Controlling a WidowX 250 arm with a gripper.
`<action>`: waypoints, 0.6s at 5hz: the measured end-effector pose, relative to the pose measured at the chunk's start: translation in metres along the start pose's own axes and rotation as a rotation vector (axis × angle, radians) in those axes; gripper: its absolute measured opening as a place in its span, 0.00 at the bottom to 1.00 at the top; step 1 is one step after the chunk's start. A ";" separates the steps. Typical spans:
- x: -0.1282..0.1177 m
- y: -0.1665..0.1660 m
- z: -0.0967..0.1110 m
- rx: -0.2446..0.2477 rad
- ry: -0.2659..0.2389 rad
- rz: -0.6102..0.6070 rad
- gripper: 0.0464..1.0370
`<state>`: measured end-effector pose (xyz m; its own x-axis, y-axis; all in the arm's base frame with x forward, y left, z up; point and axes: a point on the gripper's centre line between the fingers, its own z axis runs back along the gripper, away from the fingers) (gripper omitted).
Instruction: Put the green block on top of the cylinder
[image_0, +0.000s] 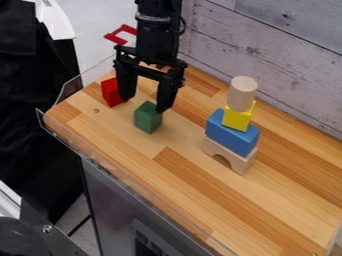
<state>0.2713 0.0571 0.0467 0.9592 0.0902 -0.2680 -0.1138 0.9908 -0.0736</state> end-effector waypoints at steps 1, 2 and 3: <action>0.005 0.002 -0.007 -0.003 0.016 0.019 0.96; 0.007 0.005 -0.012 -0.004 0.031 0.031 0.96; 0.008 0.006 -0.021 -0.007 0.051 0.030 0.96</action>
<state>0.2731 0.0620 0.0236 0.9408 0.1146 -0.3189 -0.1445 0.9869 -0.0718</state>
